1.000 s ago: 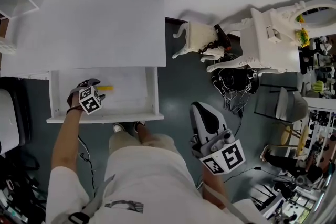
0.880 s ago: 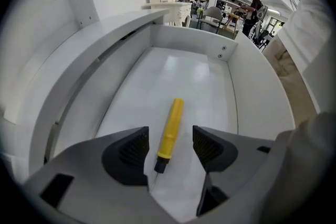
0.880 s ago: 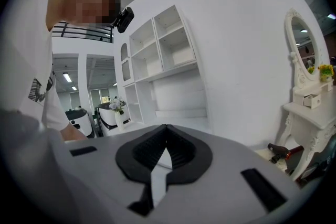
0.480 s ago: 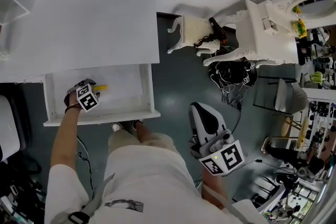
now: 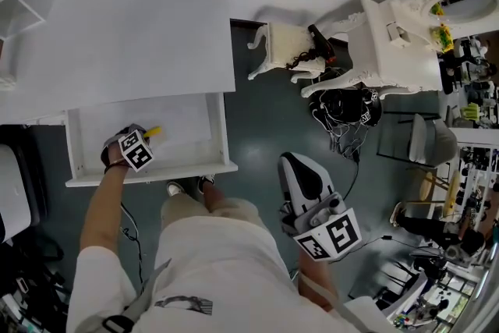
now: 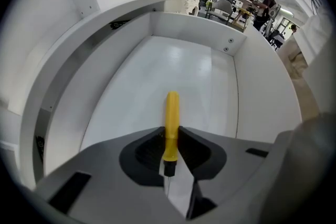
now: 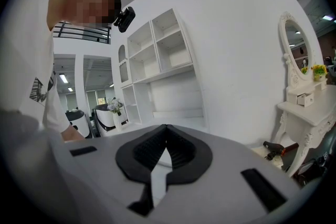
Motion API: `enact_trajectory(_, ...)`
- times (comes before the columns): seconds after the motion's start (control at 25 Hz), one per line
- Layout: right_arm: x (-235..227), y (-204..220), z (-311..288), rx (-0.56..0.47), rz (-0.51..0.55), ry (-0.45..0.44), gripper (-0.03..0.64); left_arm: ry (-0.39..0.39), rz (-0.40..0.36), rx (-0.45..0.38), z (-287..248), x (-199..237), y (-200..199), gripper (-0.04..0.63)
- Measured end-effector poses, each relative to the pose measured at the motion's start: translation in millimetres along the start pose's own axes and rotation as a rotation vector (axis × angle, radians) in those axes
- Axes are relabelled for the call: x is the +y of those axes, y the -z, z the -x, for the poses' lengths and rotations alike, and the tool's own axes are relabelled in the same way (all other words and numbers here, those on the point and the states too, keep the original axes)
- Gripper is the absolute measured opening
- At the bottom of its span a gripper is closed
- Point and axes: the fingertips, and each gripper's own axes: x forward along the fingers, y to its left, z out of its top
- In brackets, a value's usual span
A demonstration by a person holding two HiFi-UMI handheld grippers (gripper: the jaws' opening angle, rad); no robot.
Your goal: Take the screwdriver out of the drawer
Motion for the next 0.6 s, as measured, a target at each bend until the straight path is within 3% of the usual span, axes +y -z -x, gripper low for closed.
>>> enact_trajectory(0.2, 6.8, -2.4, 13.9, -0.009, 0.006, 0.004, 0.011, -0.100, -0.076, -0.002, 3.7, -1.8, 4.2, 0.081)
enact_trajectory(0.6, 23.6, -14.1, 18.2, -0.072, 0.014, -0.067, 0.011, -0.237, 0.016, -0.107, 60.9, 16.5, -10.6, 0.081)
